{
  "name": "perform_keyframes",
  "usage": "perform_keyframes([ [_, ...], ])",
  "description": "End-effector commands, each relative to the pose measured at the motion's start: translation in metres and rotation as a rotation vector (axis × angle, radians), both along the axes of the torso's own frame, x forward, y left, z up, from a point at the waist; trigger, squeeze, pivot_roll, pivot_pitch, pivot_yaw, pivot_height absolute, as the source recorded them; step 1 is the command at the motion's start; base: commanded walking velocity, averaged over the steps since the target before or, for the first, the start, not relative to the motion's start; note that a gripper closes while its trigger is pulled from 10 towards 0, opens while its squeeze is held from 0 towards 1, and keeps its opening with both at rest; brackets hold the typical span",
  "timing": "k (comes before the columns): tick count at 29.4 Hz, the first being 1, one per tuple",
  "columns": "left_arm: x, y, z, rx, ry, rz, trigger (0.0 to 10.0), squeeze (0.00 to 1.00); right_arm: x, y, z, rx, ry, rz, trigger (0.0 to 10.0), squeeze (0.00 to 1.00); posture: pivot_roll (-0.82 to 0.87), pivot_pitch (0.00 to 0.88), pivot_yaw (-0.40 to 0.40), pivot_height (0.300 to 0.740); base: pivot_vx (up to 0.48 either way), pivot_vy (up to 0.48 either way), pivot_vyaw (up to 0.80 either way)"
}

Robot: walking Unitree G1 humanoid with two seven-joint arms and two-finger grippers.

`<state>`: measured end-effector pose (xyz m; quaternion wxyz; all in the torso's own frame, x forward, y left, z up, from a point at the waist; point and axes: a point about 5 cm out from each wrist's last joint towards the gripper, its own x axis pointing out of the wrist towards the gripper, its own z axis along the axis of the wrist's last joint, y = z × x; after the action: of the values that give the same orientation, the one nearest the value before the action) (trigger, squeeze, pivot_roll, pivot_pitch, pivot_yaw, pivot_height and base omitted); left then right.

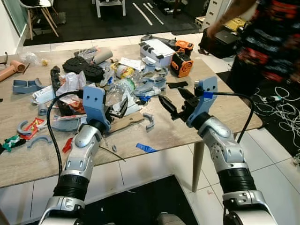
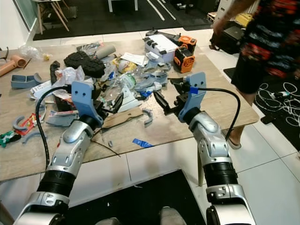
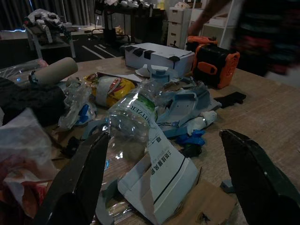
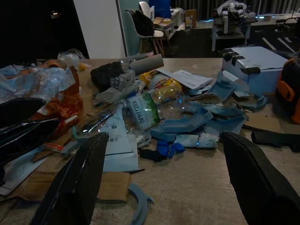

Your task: Picking trash to rubbish bin

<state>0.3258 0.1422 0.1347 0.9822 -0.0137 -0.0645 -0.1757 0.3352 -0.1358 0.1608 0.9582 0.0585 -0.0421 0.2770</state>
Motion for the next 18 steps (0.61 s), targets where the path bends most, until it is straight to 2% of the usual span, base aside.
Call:
perform_keyframes([
  [1,-0.0012,0.0007,-0.0026,0.019,0.014,-0.008,10.0,0.0,-0.0018,0.0006,-0.0009,-0.007,0.008,0.001,10.0,0.0,-0.07,0.0,-0.014,0.74,0.0,0.0,0.0],
  [18,-0.0019,0.002,-0.0013,0.02,0.012,-0.012,10.0,0.0,-0.0019,0.0027,-0.0002,-0.038,0.009,0.01,10.0,0.0,-0.06,0.0,-0.013,0.74,0.0,0.0,0.0],
])
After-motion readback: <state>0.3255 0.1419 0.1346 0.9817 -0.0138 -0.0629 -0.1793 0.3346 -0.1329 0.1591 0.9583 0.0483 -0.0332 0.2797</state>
